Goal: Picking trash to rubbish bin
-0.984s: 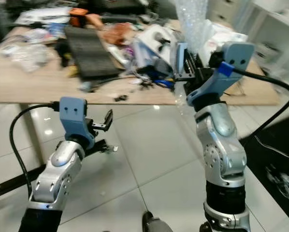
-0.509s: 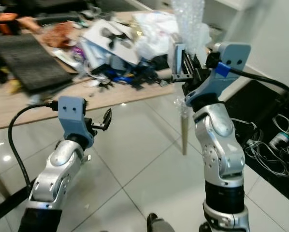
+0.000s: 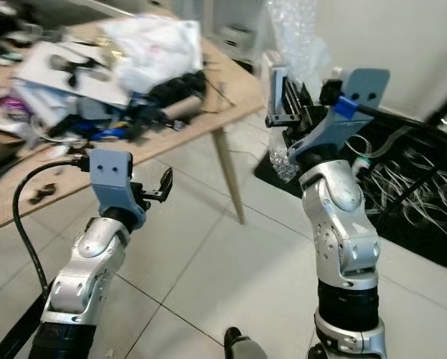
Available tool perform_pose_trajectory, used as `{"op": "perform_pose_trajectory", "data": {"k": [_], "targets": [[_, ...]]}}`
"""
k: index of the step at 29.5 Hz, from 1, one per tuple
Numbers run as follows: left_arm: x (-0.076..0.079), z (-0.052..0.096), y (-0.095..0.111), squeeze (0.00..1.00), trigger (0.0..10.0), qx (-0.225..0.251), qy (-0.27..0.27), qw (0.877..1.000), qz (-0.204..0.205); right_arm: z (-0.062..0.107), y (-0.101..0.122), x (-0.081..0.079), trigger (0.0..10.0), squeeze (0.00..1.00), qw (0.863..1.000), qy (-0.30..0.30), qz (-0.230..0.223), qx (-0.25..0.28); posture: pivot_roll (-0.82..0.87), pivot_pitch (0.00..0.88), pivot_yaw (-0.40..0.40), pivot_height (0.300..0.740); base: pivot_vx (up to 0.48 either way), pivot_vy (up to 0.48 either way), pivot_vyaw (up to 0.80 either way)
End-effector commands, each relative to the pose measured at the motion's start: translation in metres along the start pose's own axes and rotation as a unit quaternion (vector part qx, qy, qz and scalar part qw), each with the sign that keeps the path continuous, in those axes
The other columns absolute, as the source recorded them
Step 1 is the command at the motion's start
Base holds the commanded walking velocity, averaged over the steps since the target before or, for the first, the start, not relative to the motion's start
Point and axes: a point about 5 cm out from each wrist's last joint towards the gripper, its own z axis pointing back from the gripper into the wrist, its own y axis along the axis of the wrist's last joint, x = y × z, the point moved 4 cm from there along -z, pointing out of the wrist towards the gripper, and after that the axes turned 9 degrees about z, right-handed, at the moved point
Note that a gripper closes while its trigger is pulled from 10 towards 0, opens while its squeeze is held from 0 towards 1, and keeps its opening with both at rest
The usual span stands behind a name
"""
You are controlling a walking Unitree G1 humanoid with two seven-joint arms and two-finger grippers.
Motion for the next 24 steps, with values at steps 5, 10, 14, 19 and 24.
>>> {"op": "perform_pose_trajectory", "data": {"k": [5, 10, 14, 19, 24], "targets": [[-0.002, 0.002, -0.006, 0.0, 10.0, -0.011, 0.003, 1.0, -0.003, 0.003, -0.002, 0.001, 10.0, 0.0, 1.0, -0.003, 0.001, -0.003, 0.0, 0.204, -0.011, 0.74, 0.0, 0.0, -0.8], [-0.002, 0.002, -0.006, 0.0, 10.0, -0.01, 0.002, 1.0, -0.002, 0.003, -0.002, 0.001, 10.0, 0.0, 1.0, -0.003, 0.0, -0.004, 0.0, 0.203, -0.008, 0.74, 0.0, 0.0, -0.8], [-0.002, 0.001, -0.006, 0.0, 10.0, -0.01, 0.001, 1.0, -0.004, 0.005, -0.004, 0.001, 10.0, 0.0, 1.0, -0.002, 0.0, -0.007, 0.0, 0.203, -0.008, 0.74, 0.0, 0.0, -0.8], [-0.002, 0.001, -0.005, 0.0, 10.0, -0.008, 0.003, 1.0, -0.006, 0.009, -0.014, 0.004, 10.0, 0.0, 1.0, -0.016, -0.014, -0.022, 0.0, 0.196, -0.007, 0.74, 0.0, 0.0, -0.8], [-0.003, 0.002, -0.004, 0.0, 10.0, -0.005, 0.003, 1.0, -0.004, 0.011, -0.017, 0.006, 10.0, 0.0, 0.999, -0.023, -0.013, -0.029, 0.01, 0.19, -0.007, 0.74, 0.0, 0.0, -0.8]]}}
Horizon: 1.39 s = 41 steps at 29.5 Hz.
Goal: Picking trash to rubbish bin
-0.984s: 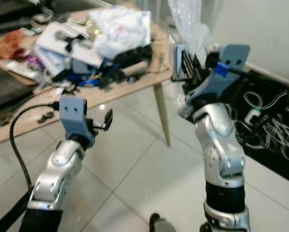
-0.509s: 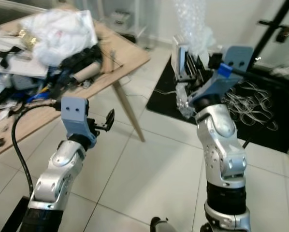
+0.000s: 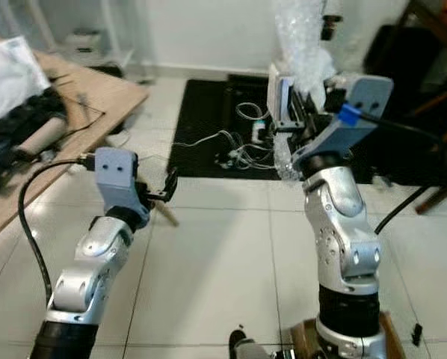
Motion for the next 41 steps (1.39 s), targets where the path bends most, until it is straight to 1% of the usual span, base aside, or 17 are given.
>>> {"op": "perform_pose_trajectory", "data": {"k": [1, 4, 6, 9, 22, 28, 29, 32, 41], "targets": [[-0.003, 0.003, -0.007, 0.0, 10.0, -0.012, 0.003, 1.0, -0.004, 0.004, -0.007, 0.003, 10.0, 0.0, 1.0, -0.009, 0.003, -0.015, 0.0, 0.185, -0.005, 0.74, 0.0, 0.0, -0.8], [-0.004, 0.003, -0.008, 0.0, 10.0, -0.013, 0.002, 1.0, -0.006, 0.004, -0.009, 0.004, 10.0, 0.0, 1.0, -0.01, 0.005, -0.018, 0.0, 0.185, -0.005, 0.74, 0.0, 0.0, -0.8], [-0.005, 0.003, -0.008, 0.0, 10.0, -0.014, 0.003, 1.0, -0.006, 0.008, -0.017, 0.006, 10.0, 0.0, 0.999, -0.017, 0.008, -0.033, 0.0, 0.183, -0.005, 0.74, 0.0, 0.0, -0.8], [-0.006, 0.003, -0.008, 0.0, 10.0, -0.014, 0.004, 1.0, -0.007, 0.01, -0.022, 0.009, 10.0, 0.0, 0.999, -0.024, 0.008, -0.043, 0.01, 0.181, -0.006, 0.74, 0.0, 0.0, -0.8], [-0.006, 0.003, -0.009, 0.0, 10.0, -0.016, 0.003, 1.0, -0.009, 0.016, -0.03, 0.01, 10.0, 0.0, 0.998, -0.029, 0.007, -0.057, 0.01, 0.182, -0.002, 0.74, 0.0, 0.0, -0.8], [-0.007, 0.004, -0.01, 0.0, 10.0, -0.017, 0.003, 1.0, -0.01, 0.025, -0.047, 0.01, 10.0, 0.0, 0.996, -0.033, 0.008, -0.086, 0.01, 0.184, -0.002, 0.74, 0.0, 0.0, -0.8], [-0.007, 0.004, -0.01, 0.0, 10.0, -0.017, 0.003, 1.0, -0.01, 0.025, -0.047, 0.01, 10.0, 0.0, 0.996, -0.033, 0.008, -0.086, 0.01, 0.184, -0.002, 0.74, 0.0, 0.0, -0.8], [-0.008, 0.003, -0.009, 0.0, 10.0, -0.017, 0.004, 1.0, -0.013, 0.03, -0.057, 0.015, 10.0, 0.0, 0.994, -0.047, 0.01, -0.102, 0.01, 0.185, -0.002, 0.74, 0.0, 0.0, -0.8], [-0.009, 0.003, -0.009, 0.0, 10.0, -0.017, 0.005, 1.0, -0.015, 0.031, -0.06, 0.018, 10.0, 0.0, 0.993, -0.051, 0.013, -0.107, 0.01, 0.188, -0.001, 0.74, 0.0, 0.0, -0.8]]}}
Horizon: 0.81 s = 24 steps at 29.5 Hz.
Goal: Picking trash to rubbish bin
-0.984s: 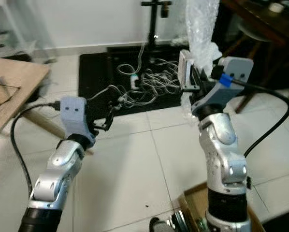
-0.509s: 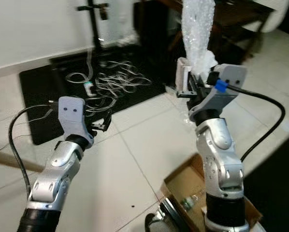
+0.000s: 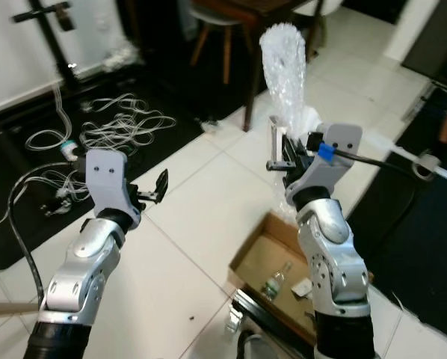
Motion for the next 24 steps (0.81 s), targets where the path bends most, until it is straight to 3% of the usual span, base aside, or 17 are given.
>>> {"op": "perform_pose_trajectory", "data": {"k": [1, 4, 9, 12, 24], "targets": [[-0.001, 0.001, -0.005, 0.0, 10.0, -0.009, 0.001, 1.0, -0.004, 0.002, 0.0, 0.004, 10.0, 0.0, 1.0, -0.009, 0.003, 0.004, 0.01, 0.188, -0.001, 0.74, 0.0, 0.0, -0.8], [0.0, 0.001, -0.006, 0.0, 10.0, -0.01, 0.0, 1.0, -0.004, 0.004, -0.006, 0.004, 10.0, 0.0, 1.0, -0.009, 0.007, -0.003, 0.01, 0.192, -0.001, 0.74, 0.0, 0.0, -0.8], [0.006, 0.004, -0.016, 0.0, 10.0, -0.025, -0.029, 0.998, -0.05, 0.012, -0.042, 0.005, 10.0, 0.0, 0.998, -0.008, 0.037, -0.043, 0.01, 0.194, 0.0, 0.74, 0.0, 0.0, -0.8], [0.002, 0.005, -0.017, 0.0, 10.0, -0.026, -0.02, 0.998, -0.044, 0.015, -0.054, 0.008, 10.0, 0.0, 0.997, -0.012, 0.039, -0.061, 0.01, 0.194, -0.001, 0.74, 0.0, 0.0, -0.8], [-0.005, 0.005, -0.019, 0.0, 10.0, -0.028, -0.008, 0.999, -0.042, 0.02, -0.067, 0.011, 10.0, 0.0, 0.996, -0.017, 0.048, -0.074, 0.01, 0.197, -0.003, 0.74, 0.0, 0.0, -0.8]]}}
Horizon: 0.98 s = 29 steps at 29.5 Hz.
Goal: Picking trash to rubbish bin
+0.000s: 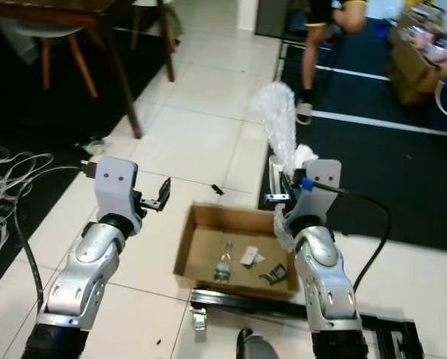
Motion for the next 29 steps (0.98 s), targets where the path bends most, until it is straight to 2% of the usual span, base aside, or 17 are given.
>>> {"op": "perform_pose_trajectory", "data": {"k": [1, 7, 12, 25, 29], "targets": [[0.0, 0.001, -0.007, 0.0, 10.0, -0.009, -0.002, 1.0, 0.002, 0.001, 0.001, 0.002, 10.0, 0.0, 1.0, -0.005, 0.0, 0.009, 0.01, 0.197, -0.003, 0.74, 0.0, 0.0, -0.8], [0.004, 0.001, -0.008, 0.0, 10.0, -0.011, -0.005, 1.0, 0.01, 0.001, 0.0, -0.001, 10.0, 0.0, 1.0, 0.002, 0.0, 0.01, 0.01, 0.197, -0.003, 0.74, 0.0, 0.0, -0.8], [0.004, 0.001, -0.009, 0.0, 10.0, -0.013, 0.0, 1.0, 0.021, 0.0, -0.006, -0.01, 10.0, 0.0, 1.0, 0.028, 0.013, -0.001, 0.01, 0.198, -0.003, 0.74, 0.0, 0.0, 0.0], [0.003, 0.0, -0.008, 0.0, 10.0, -0.01, 0.002, 1.0, 0.018, -0.001, -0.003, -0.014, 10.0, 0.0, 0.999, 0.036, 0.005, 0.008, 0.01, 0.201, -0.005, 0.74, 0.0, 0.0, 0.0], [0.006, 0.0, -0.006, 0.0, 10.0, -0.006, -0.006, 0.999, 0.041, -0.004, -0.002, -0.014, 10.0, 0.0, 0.999, 0.036, 0.006, 0.01, 0.01, 0.205, -0.004, 0.74, 0.0, 0.0, 0.0]]}}
